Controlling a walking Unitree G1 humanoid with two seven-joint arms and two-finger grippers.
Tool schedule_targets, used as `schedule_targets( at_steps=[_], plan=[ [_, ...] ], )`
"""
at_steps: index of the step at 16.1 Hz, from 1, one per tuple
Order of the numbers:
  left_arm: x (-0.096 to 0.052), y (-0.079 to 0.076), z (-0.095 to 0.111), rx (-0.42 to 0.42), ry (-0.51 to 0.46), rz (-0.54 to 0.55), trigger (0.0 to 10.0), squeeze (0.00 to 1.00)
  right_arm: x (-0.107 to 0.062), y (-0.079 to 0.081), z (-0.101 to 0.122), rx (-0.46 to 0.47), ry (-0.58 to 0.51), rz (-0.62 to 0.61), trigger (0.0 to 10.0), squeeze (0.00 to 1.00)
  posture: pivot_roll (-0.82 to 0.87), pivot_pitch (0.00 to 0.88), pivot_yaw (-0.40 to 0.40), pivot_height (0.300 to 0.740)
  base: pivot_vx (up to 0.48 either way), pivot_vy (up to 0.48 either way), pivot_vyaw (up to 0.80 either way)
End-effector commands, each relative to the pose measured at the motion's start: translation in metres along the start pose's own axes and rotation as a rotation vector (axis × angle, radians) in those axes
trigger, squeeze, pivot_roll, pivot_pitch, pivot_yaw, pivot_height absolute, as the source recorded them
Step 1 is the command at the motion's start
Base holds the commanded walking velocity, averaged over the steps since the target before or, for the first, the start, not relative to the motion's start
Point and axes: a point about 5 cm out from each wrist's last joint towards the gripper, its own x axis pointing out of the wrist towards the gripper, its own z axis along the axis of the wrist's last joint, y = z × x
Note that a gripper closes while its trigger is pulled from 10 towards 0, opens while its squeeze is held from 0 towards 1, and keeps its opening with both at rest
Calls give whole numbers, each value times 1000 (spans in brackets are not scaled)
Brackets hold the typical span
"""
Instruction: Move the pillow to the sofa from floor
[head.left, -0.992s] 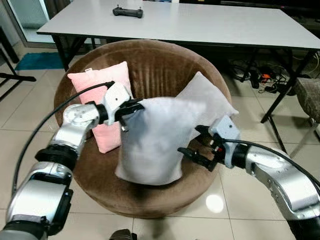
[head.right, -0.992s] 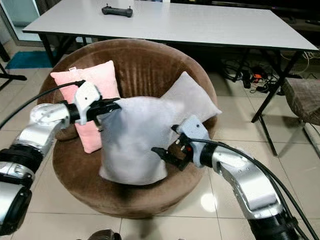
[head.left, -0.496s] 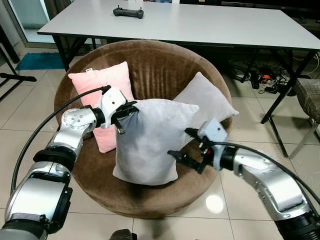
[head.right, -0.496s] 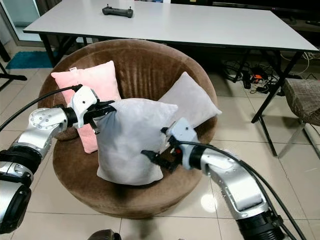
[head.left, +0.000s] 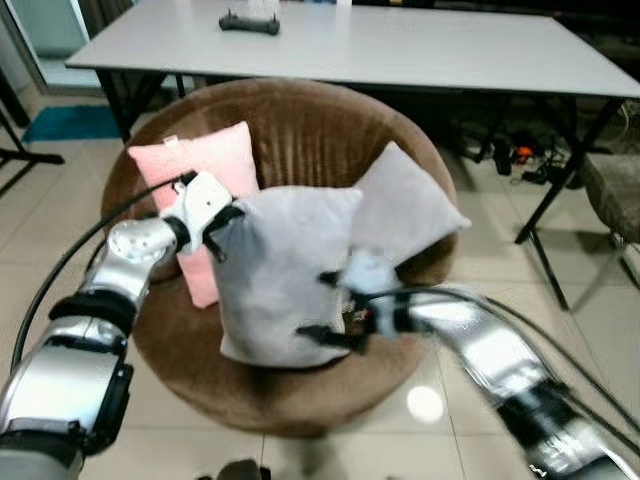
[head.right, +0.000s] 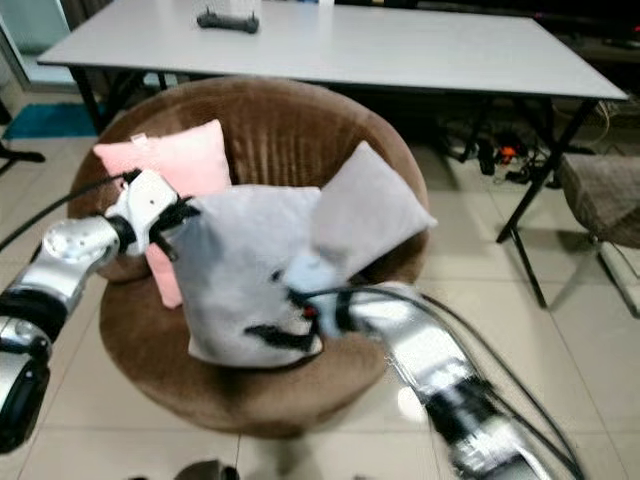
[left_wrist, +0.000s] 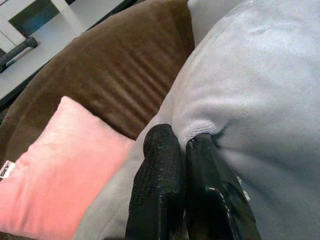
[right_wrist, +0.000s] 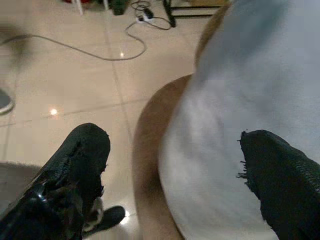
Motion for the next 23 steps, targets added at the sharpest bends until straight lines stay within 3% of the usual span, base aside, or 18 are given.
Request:
schedule_targets(
  at_steps=[1,2,3,6,9,10,12,13,14,15,16,18,20,21,22,23],
  plan=[
    [-1,10,7,31,-5,31,10000,0,12,1,3,-35,11,33,10000,0,-13,55,-31,740,0,0,0],
    [-1,11,8,41,-9,32,10000,314,21,1,6,-40,7,41,10000,0,-11,66,-36,740,0,0,0],
    [-3,16,10,43,-17,41,10000,1000,37,0,12,-43,2,26,10000,0,-4,82,-42,740,0,0,0],
    [-7,33,26,64,-70,94,10000,1000,75,-5,29,-7,-20,-60,10000,0,7,96,-51,740,0,0,0],
    [-8,42,37,40,-119,102,10000,1000,85,-6,29,-14,10,-124,10000,0,18,97,-51,740,0,0,0],
    [-10,47,45,30,-161,117,10000,1000,90,-10,28,-28,37,-205,10000,0,22,94,-49,740,0,0,0],
    [-13,55,59,-34,-268,186,10000,1000,86,-28,41,49,-43,-374,10000,0,50,71,-44,740,0,0,0],
    [-15,53,57,-84,-286,209,10000,1000,79,-38,49,95,-109,-419,10000,0,50,56,-45,740,0,0,0],
    [-17,45,52,-133,-299,225,10000,871,67,-48,53,121,-160,-472,10000,0,46,42,-41,740,0,0,0],
    [-18,41,50,-171,-305,239,10000,859,62,-52,53,125,-178,-489,10000,0,45,39,-40,740,0,0,0],
    [-20,32,45,-220,-312,255,10000,745,53,-55,52,129,-209,-512,10000,0,42,30,-35,740,0,0,0],
    [-34,-17,28,-374,-276,326,10000,467,5,-60,34,152,-287,-651,10000,0,26,0,-15,740,0,0,0],
    [-41,-30,27,-401,-259,340,10000,467,-9,-60,27,180,-288,-699,10000,0,26,0,-15,740,0,0,0],
    [-48,-50,27,-390,-247,330,10000,361,-36,-59,18,222,-307,-811,10000,0,20,0,-1,740,0,0,0],
    [-57,-67,28,-408,-239,329,10000,361,-62,-53,10,257,-304,-933,10000,0,16,0,2,740,0,0,0],
    [-64,-74,25,-431,-228,348,10000,322,-75,-47,5,284,-305,-995,10000,0,15,0,4,740,0,0,-781]
  ],
)
